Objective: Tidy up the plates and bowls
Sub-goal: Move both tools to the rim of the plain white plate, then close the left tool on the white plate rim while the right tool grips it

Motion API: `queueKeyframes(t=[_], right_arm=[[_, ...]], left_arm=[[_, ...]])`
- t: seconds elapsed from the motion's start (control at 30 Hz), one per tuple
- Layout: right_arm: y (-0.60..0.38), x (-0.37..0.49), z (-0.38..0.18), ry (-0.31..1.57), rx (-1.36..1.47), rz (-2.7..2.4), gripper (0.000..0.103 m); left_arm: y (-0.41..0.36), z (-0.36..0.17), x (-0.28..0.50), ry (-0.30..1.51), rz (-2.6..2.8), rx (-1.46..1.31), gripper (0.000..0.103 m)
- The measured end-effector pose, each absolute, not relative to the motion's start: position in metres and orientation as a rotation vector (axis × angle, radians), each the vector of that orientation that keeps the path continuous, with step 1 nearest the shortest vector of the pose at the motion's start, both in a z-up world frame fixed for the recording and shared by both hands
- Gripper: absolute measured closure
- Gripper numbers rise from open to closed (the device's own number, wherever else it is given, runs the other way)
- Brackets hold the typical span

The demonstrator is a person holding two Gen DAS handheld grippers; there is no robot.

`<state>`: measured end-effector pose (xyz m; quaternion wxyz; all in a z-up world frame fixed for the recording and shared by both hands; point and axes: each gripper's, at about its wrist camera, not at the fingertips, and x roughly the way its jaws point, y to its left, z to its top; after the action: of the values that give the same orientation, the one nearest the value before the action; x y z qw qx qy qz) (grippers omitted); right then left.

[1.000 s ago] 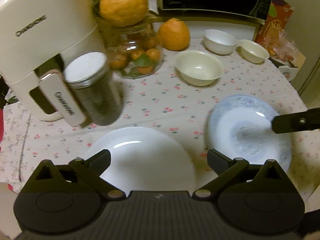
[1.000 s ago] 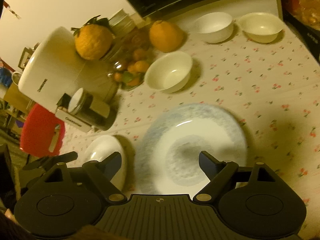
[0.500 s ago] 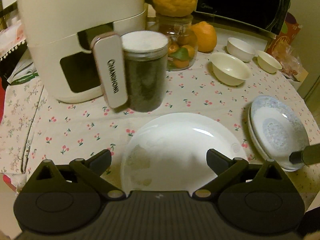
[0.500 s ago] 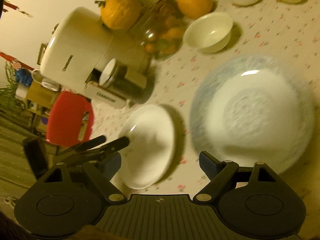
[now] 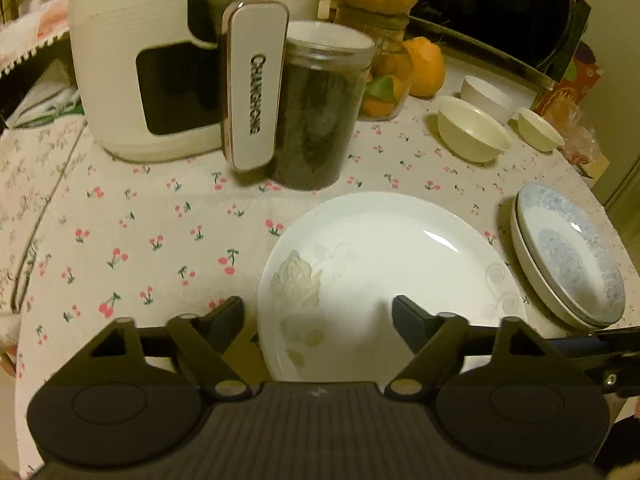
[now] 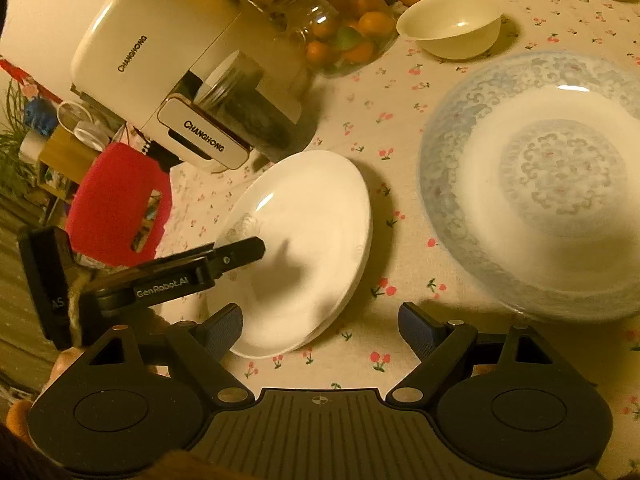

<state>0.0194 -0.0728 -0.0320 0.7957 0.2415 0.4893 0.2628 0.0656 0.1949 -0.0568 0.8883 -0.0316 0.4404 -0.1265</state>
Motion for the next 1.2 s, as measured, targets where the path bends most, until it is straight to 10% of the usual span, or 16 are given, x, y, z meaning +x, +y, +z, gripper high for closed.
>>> queueKeyframes(t=[0.57,0.83,1.2], right_arm=[[-0.051,0.024,-0.037,0.989,0.46,0.564,0.018],[-0.052,0.031,-0.036,1.019,0.442,0.514,0.064],[-0.059,0.036,-0.019,0.98,0.469,0.557,0.073]], left_arm=[[0.206,-0.062,0.067,0.915,-0.251,-0.123,0.058],[0.21,-0.061,0.065,0.899,-0.215,-0.103,0.077],[0.22,-0.049,0.059,0.864,-0.19,-0.142,0.082]])
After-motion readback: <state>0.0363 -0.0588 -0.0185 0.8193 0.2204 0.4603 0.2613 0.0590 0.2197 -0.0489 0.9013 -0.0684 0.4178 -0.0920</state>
